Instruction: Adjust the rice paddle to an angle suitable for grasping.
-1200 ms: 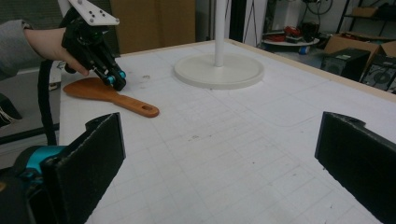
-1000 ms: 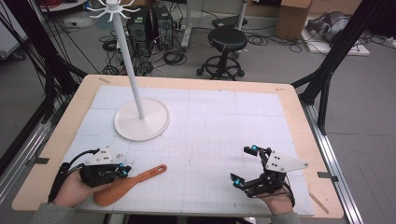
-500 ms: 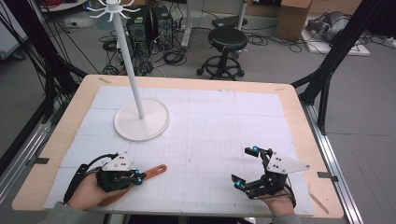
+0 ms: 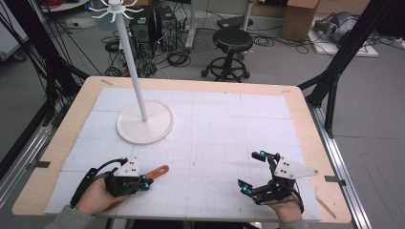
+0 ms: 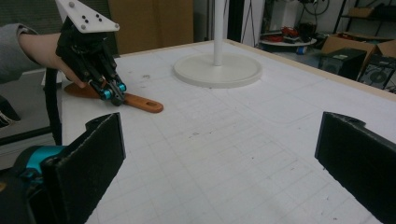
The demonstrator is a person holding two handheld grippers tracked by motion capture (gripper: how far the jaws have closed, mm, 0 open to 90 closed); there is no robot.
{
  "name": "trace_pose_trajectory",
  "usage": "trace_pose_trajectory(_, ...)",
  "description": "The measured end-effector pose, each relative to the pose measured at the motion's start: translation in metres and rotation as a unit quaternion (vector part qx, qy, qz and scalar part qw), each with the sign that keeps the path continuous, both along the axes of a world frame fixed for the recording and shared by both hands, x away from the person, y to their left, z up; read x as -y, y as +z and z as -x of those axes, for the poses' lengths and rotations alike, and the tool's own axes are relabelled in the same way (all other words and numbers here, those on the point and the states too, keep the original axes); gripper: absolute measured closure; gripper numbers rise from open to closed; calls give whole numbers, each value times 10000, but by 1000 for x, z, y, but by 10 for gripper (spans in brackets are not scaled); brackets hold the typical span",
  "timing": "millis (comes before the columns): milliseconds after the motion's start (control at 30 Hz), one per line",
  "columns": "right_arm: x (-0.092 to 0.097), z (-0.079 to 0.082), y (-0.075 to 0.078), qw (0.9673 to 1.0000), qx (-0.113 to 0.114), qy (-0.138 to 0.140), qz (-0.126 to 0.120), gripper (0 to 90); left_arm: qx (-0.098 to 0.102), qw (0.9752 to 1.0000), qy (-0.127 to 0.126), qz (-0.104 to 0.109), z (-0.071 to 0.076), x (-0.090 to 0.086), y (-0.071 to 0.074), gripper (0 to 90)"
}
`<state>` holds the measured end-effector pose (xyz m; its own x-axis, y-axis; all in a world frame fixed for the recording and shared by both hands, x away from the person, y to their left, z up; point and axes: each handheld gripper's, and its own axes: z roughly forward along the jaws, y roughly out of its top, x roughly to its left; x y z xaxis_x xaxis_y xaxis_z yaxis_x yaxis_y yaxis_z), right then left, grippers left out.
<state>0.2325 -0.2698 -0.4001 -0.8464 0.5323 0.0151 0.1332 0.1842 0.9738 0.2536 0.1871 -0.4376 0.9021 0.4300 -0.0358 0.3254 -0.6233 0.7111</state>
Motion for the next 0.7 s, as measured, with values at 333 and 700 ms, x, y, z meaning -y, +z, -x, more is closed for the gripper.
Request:
trace_pose_trajectory(333, 0, 0, -1, 10000, -70, -10, 8, 7, 55, 9999, 90, 28, -1, -1, 0, 897)
trace_pose_trajectory(700, 1, 0, 0, 10000, -68, 3, -29, 7, 133, 9997, 82, 197, 0, -5, 6, 895)
